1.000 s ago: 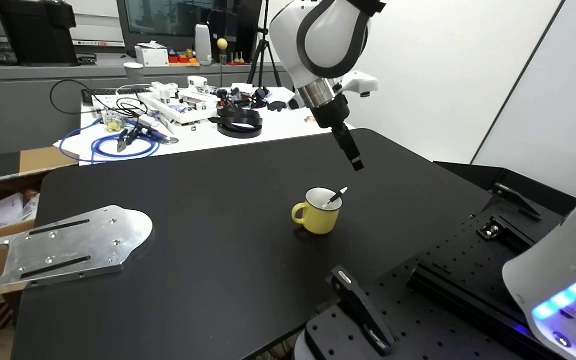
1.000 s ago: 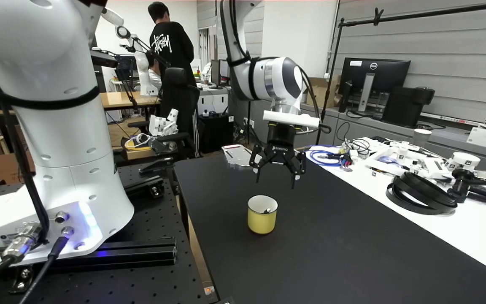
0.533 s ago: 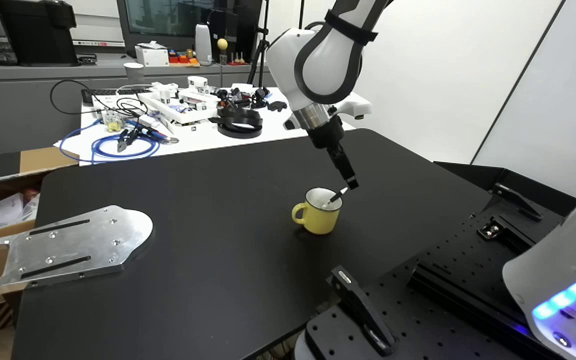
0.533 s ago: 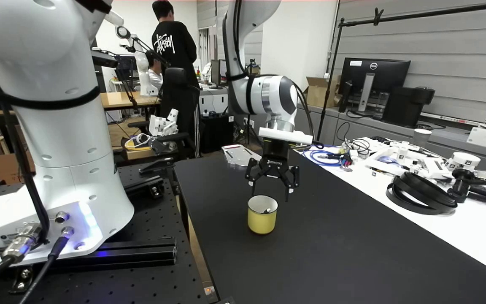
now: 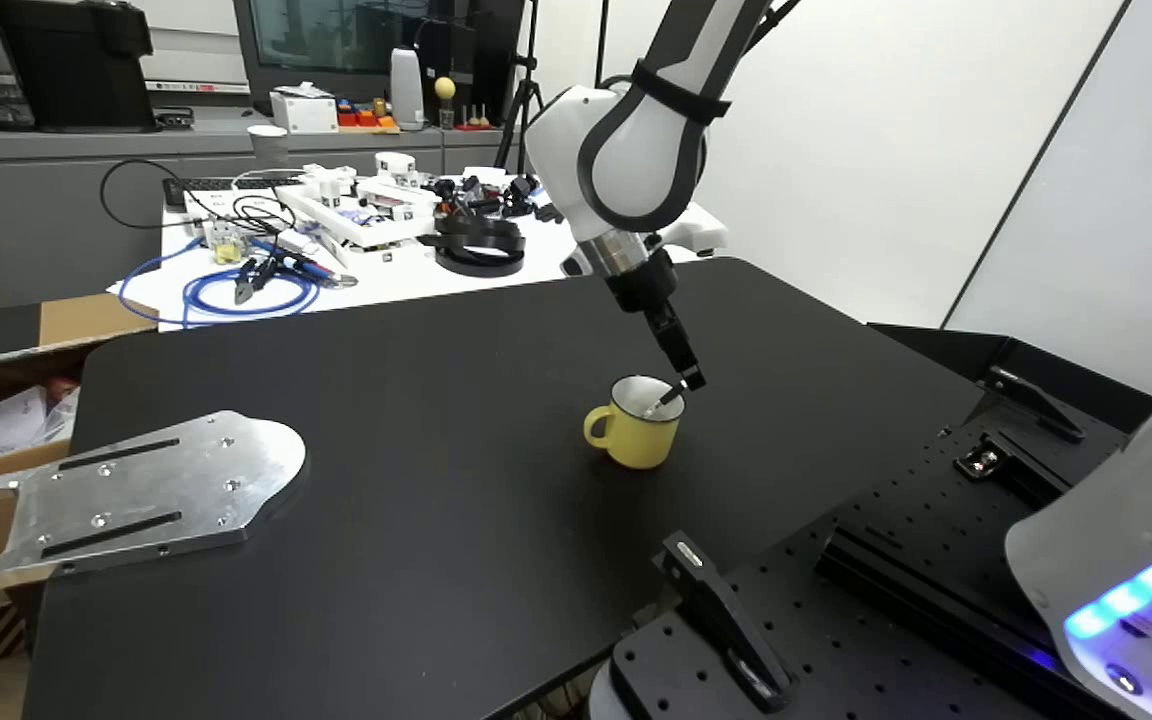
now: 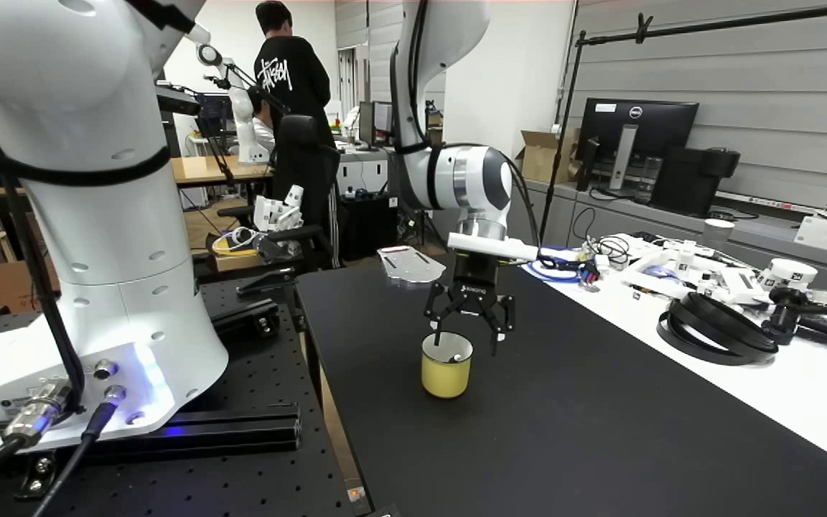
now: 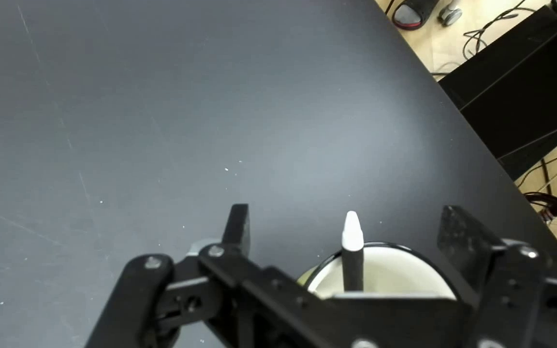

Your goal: Remove the pen from the cup.

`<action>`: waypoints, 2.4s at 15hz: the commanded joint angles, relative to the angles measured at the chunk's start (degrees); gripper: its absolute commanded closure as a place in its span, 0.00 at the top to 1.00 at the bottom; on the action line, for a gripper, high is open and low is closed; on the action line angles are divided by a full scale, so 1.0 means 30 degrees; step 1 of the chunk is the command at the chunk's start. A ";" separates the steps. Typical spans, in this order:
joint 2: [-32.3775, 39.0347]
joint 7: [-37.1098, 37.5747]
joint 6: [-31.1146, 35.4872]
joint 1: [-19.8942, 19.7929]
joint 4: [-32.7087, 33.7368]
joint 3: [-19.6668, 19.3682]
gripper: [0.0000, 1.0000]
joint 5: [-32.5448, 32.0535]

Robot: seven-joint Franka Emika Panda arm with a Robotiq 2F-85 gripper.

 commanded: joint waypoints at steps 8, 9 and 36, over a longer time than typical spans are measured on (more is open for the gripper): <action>0.1586 0.0506 -0.1017 0.0127 0.1654 -0.0094 0.31 0.0924; 0.1549 0.0552 -0.1205 0.0141 0.1649 -0.0105 0.25 0.0968; -0.5151 0.1911 -0.3200 -0.0595 0.0920 -0.0336 0.03 0.2082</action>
